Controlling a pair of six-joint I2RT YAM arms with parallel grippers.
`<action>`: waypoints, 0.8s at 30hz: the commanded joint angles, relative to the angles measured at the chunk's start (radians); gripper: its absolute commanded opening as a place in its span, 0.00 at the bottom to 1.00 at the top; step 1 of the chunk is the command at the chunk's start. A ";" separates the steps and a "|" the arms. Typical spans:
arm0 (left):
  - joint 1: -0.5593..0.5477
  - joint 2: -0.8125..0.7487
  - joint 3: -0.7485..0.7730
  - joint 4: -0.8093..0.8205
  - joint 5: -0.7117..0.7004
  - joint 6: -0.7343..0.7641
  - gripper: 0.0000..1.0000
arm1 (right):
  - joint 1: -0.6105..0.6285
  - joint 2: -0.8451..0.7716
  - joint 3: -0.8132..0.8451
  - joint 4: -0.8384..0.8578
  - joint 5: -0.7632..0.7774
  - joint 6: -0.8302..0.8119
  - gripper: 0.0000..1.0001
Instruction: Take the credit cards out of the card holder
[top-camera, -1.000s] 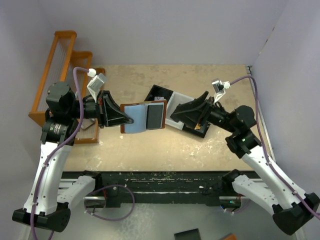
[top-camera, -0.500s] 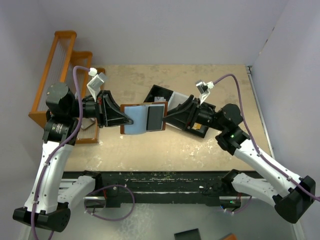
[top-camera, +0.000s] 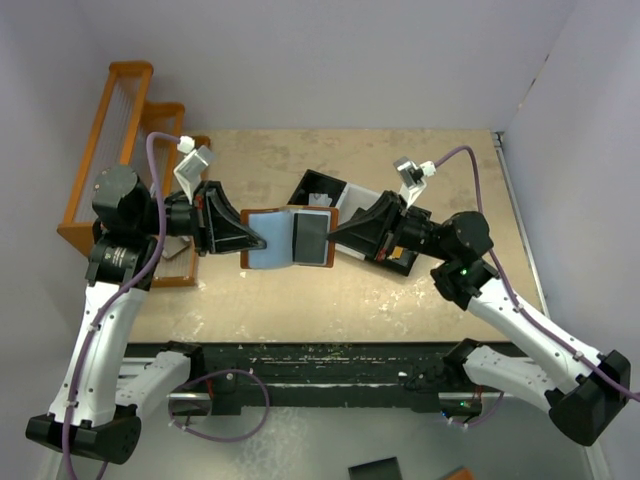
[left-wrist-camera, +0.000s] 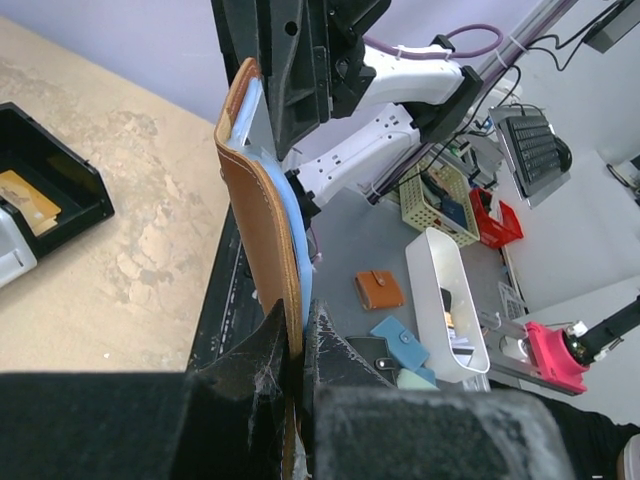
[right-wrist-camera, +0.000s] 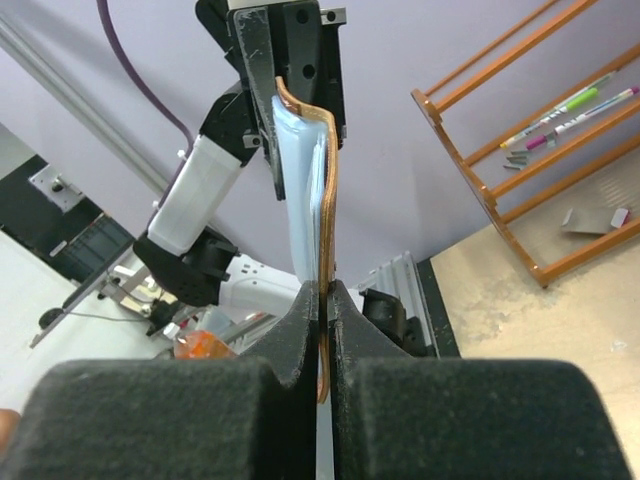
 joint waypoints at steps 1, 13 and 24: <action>-0.002 -0.004 0.008 -0.038 0.004 0.091 0.00 | 0.006 -0.003 0.003 0.084 -0.039 0.028 0.00; -0.002 -0.013 0.219 -0.442 -0.538 0.652 0.61 | 0.005 -0.047 -0.010 -0.065 0.030 -0.015 0.00; -0.002 -0.094 0.092 -0.329 -0.211 0.482 0.61 | 0.006 -0.007 0.007 -0.015 0.088 0.003 0.00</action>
